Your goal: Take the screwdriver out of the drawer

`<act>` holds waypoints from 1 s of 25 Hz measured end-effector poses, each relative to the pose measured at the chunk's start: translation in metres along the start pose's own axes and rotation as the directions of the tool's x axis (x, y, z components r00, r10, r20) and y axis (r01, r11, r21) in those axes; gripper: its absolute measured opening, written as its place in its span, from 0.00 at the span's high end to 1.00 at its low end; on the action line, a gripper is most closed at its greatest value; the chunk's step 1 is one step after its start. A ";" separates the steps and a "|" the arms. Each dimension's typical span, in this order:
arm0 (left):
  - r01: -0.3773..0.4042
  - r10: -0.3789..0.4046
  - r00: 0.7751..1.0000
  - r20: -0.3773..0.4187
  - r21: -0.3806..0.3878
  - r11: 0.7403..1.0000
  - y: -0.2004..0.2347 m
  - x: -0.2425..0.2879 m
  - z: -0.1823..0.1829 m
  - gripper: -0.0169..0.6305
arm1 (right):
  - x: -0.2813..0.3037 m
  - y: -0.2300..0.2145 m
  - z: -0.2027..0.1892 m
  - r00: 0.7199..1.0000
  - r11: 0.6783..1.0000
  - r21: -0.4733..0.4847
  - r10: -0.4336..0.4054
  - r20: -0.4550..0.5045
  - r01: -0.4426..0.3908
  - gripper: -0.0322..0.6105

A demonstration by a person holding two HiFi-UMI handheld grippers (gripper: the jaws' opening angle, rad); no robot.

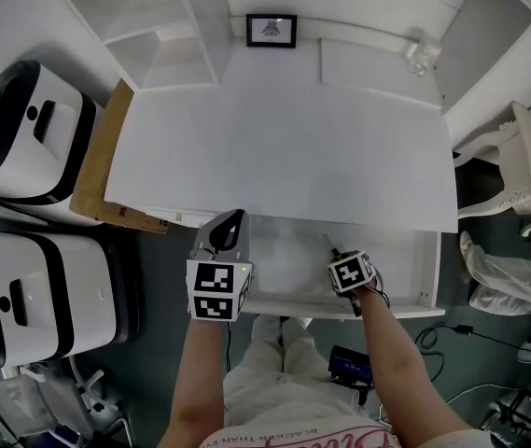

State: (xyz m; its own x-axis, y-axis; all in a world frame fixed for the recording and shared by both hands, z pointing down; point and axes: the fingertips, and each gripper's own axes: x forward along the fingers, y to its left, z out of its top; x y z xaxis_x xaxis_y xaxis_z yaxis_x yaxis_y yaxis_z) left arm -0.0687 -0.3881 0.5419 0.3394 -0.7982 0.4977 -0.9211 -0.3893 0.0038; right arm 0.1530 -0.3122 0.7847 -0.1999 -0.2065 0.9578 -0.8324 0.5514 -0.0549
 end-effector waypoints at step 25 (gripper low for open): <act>0.068 -0.072 0.993 0.093 0.041 0.997 -0.027 -0.014 0.038 0.96 | -0.054 0.001 0.004 0.998 0.997 0.075 -0.014 0.055 0.010 0.82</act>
State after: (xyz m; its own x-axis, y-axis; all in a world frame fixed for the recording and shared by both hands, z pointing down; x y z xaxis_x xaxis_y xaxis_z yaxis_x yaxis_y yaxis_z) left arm -0.0414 -0.3845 0.5017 0.4211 -0.8076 0.4129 -0.8871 -0.4616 0.0018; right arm 0.1604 -0.3037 0.7316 -0.2163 -0.2581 0.9416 -0.8708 0.4871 -0.0665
